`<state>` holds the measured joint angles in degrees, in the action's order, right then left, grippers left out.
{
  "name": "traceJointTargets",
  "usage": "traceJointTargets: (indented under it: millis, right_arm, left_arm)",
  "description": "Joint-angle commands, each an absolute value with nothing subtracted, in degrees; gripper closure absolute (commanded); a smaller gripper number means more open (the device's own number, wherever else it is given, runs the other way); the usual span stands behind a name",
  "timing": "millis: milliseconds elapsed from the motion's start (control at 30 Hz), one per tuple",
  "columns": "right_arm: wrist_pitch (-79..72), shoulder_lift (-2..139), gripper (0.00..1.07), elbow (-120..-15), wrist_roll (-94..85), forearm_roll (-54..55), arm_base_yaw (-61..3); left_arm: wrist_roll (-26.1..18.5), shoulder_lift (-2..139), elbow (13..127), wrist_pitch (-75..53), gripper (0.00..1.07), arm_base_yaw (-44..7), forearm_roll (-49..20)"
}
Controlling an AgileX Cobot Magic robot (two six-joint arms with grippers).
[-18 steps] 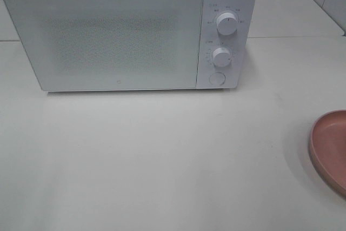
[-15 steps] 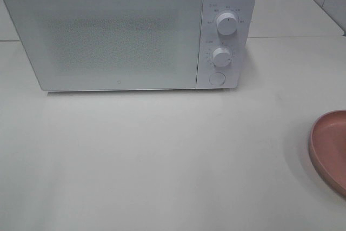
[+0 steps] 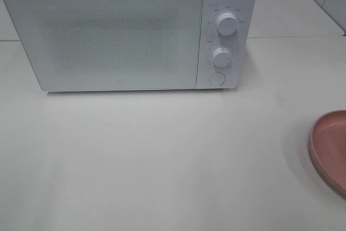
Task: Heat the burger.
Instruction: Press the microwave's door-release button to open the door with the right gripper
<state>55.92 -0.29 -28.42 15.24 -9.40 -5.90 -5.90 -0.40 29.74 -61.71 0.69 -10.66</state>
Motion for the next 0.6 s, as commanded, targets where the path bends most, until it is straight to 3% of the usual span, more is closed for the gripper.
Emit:
traceJointTargets:
  millis: [33,600]
  right_arm:
    - [54.55,-0.57,0.34,-29.62,15.41,-9.57,-5.67]
    - [44.29,13.12,0.34,-30.48,15.41,-9.57,-5.67]
  left_arm:
    - [-5.96,-1.26,29.51,-61.08,0.11,0.46,-11.00]
    - [-5.96,-1.26,29.51,-61.08,0.11,0.46,-11.00]
